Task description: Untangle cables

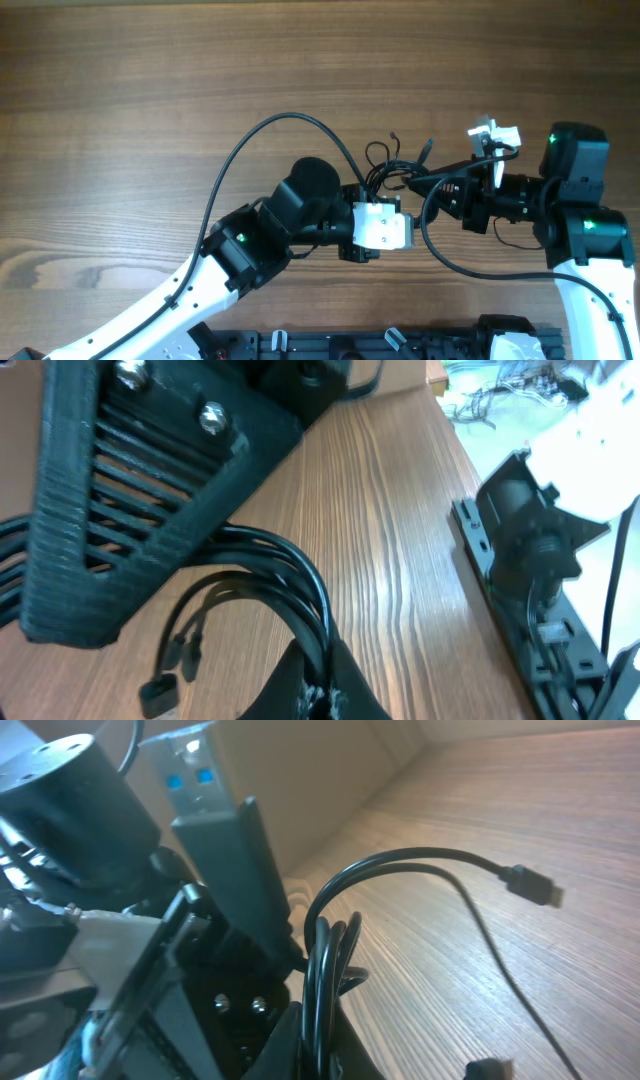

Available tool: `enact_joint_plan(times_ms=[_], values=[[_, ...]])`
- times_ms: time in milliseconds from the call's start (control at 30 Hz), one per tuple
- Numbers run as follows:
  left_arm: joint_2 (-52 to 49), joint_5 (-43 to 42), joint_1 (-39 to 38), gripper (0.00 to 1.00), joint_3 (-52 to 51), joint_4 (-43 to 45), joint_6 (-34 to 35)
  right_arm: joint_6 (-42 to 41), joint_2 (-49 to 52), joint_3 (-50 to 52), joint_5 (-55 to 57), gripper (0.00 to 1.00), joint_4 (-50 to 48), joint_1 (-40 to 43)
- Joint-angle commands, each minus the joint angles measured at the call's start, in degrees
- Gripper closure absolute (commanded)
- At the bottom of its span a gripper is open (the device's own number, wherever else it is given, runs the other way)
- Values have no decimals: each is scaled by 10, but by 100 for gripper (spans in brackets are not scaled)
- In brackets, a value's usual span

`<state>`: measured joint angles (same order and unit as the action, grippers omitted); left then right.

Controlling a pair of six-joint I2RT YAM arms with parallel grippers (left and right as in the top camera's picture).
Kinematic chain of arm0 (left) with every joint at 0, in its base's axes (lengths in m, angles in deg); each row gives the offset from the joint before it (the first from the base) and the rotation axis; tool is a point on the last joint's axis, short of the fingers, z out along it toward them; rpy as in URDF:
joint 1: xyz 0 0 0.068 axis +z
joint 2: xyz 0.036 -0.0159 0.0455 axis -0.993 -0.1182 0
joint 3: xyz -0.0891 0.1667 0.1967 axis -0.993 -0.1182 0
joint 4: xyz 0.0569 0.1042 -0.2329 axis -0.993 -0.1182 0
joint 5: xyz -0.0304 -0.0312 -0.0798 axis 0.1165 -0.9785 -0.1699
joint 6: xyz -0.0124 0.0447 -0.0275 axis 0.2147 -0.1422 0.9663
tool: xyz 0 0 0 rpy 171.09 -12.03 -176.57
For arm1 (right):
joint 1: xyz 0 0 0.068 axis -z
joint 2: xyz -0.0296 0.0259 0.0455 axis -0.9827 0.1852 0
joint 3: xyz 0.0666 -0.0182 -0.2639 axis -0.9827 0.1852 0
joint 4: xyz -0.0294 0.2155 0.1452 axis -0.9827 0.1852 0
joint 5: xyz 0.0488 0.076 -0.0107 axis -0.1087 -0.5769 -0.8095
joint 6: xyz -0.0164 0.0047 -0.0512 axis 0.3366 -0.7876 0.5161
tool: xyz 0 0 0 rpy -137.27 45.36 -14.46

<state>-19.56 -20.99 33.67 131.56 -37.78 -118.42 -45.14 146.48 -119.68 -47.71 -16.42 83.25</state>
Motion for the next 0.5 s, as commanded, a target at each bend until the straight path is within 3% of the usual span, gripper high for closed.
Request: enact_joint_plan(times_ms=[0, 200, 467], values=[[0, 26, -4, 96, 5, 42, 64, -49, 2, -9, 78, 96, 3, -2], [9, 74, -4, 96, 5, 82, 88, -90, 2, -9, 156, 96, 3, -2], [33, 194, -4, 96, 5, 156, 228, -98, 2, -9, 180, 96, 18, -2]])
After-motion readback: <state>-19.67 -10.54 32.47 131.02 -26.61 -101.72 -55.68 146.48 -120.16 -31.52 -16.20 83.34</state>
